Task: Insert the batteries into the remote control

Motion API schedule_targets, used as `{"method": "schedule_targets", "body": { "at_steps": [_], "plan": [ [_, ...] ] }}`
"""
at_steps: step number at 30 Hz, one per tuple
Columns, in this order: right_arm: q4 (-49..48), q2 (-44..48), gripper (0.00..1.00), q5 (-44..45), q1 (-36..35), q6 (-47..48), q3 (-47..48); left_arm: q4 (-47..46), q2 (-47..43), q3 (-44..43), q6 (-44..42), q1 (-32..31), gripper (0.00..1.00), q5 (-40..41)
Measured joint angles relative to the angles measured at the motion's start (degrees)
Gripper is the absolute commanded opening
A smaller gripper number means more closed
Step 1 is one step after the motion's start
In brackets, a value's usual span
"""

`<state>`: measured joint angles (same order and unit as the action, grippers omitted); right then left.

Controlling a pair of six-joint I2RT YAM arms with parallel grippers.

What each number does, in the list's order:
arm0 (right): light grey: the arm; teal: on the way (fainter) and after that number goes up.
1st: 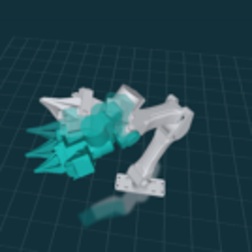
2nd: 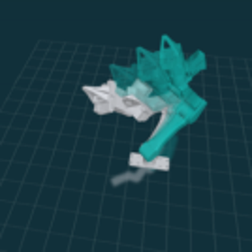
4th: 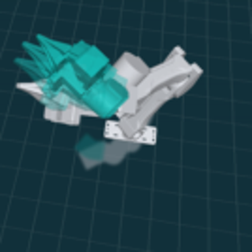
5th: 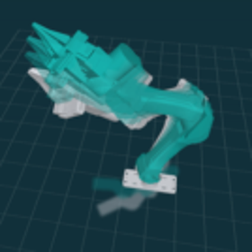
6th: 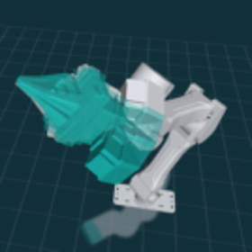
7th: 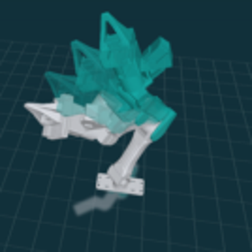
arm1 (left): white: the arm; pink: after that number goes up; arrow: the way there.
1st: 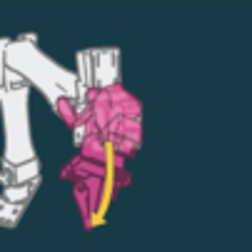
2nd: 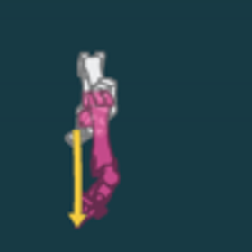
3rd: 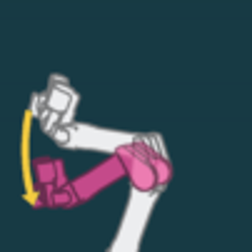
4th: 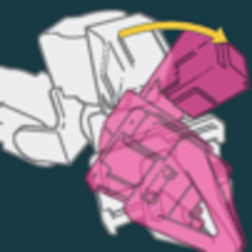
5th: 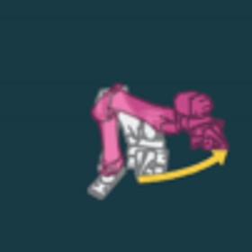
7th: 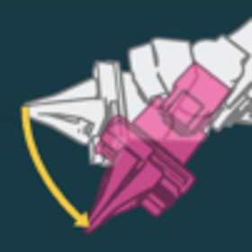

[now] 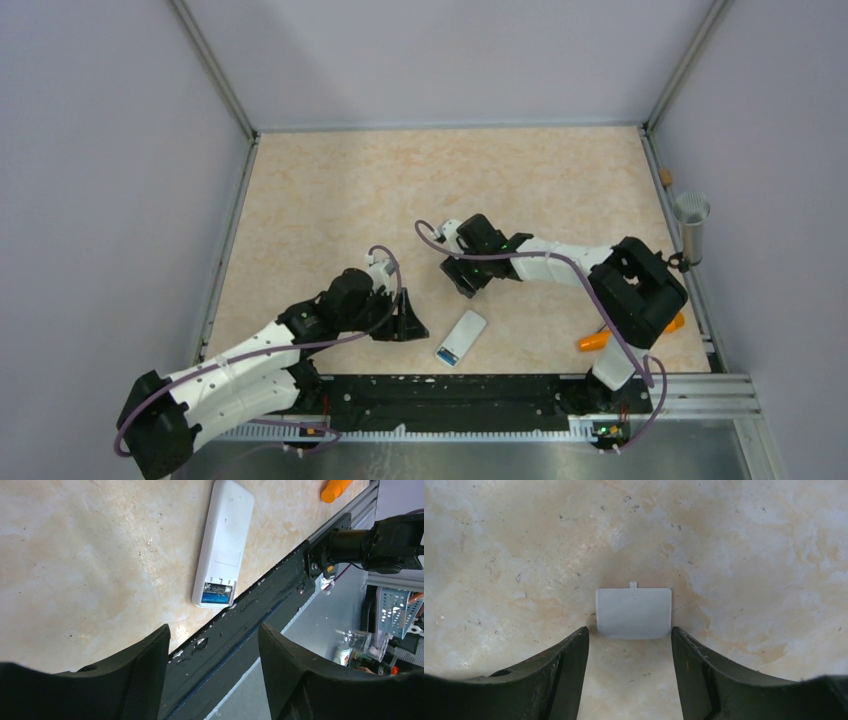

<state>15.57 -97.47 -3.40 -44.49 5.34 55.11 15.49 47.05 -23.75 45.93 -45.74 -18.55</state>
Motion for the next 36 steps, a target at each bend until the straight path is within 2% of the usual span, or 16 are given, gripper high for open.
{"method": "schedule_targets", "body": {
  "at_steps": [10,20,26,36],
  "plan": [
    [-0.81,-0.22,0.59,1.49,-0.02,-3.02,0.00,-0.79,1.60,0.00,0.04,0.22,0.66,-0.26],
    [-1.49,-0.55,0.49,3.74,-0.94,-3.67,0.00,-1.86,1.62,0.42,0.22,0.26,0.66,-0.57],
    [-1.44,-0.55,0.24,5.18,-1.90,-4.09,0.02,-2.23,1.73,0.85,0.46,0.28,0.67,-0.70],
    [1.95,1.01,0.18,6.86,-2.32,-9.57,-0.07,-4.44,5.29,2.14,0.66,0.28,0.65,-1.25]
  ]
}}
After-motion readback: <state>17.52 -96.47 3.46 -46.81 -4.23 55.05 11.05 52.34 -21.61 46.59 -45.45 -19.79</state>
